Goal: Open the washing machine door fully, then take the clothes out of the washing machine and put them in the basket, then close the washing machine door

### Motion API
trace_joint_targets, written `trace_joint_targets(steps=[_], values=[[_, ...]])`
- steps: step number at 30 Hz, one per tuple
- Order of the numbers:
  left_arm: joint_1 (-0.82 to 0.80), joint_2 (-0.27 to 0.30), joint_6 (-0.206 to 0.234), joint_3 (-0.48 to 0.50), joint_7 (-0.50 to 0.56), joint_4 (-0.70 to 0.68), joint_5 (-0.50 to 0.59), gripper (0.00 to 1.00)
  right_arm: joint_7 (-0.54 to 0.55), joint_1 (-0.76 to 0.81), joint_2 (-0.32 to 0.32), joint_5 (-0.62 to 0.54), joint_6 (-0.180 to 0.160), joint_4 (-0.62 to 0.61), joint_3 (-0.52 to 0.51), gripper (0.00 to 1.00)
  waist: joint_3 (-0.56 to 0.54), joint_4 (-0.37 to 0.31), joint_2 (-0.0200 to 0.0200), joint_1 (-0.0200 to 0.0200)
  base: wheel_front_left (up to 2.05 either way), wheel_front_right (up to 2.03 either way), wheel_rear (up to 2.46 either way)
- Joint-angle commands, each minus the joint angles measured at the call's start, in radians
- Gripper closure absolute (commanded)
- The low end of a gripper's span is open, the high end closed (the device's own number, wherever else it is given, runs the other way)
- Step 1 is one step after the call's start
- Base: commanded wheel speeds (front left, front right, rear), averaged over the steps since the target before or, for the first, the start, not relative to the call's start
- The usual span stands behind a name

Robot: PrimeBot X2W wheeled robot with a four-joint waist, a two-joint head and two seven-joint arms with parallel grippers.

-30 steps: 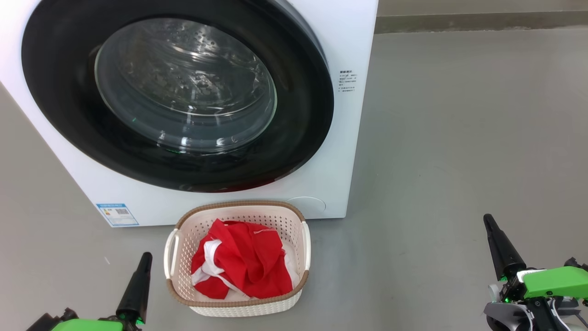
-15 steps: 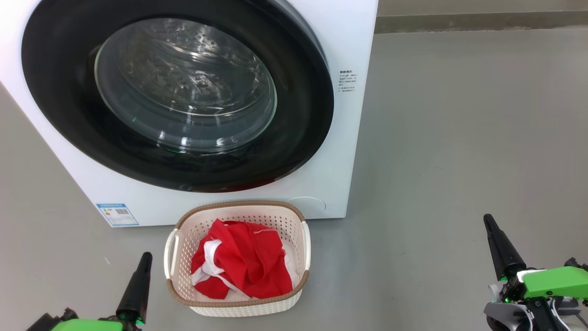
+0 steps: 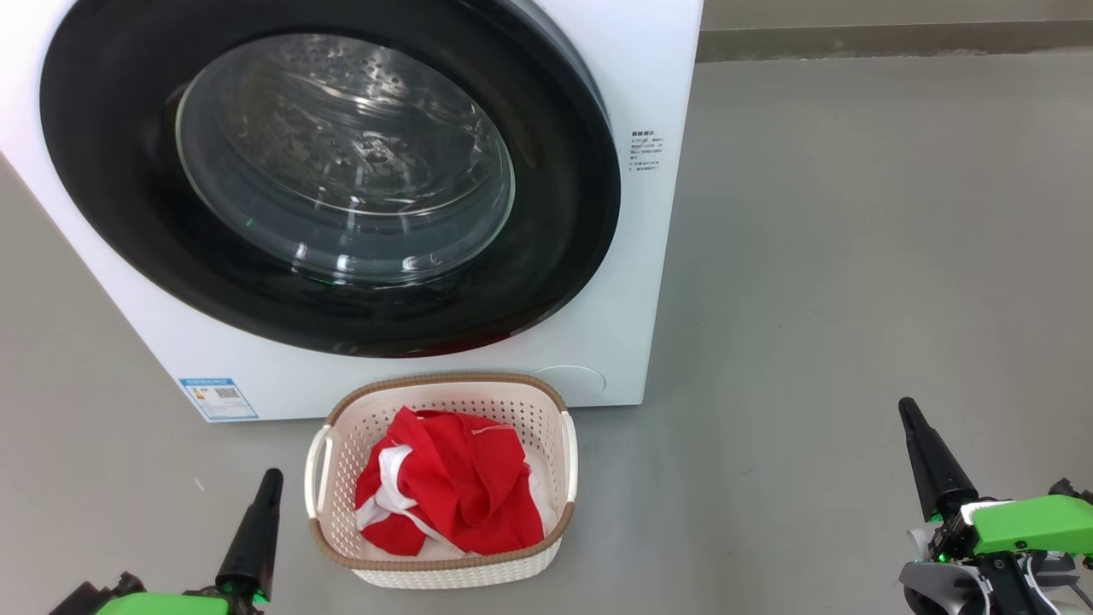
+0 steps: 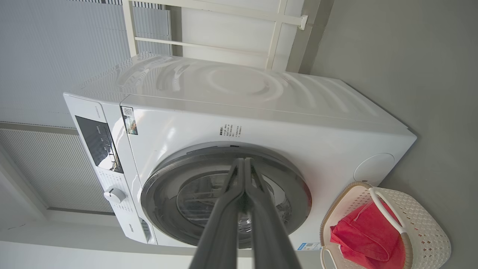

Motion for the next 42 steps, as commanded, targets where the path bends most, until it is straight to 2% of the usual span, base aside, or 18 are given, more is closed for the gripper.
trace_joint_targets(steps=[1, 42], values=[[-0.039, 0.010, -0.006, 0.035, 0.003, -0.021, -0.007, 1.00, 0.007, -0.042, -0.006, -0.002, -0.001, -0.030, 0.014, 1.00, 0.000, 0.000, 0.0000, -0.0001, 0.00, 0.00, 0.00], [-0.039, 0.010, -0.006, 0.035, 0.003, -0.021, -0.007, 1.00, 0.007, -0.043, -0.005, -0.002, -0.001, -0.030, 0.013, 1.00, 0.000, 0.000, 0.0000, -0.0001, 0.00, 0.00, 0.00]])
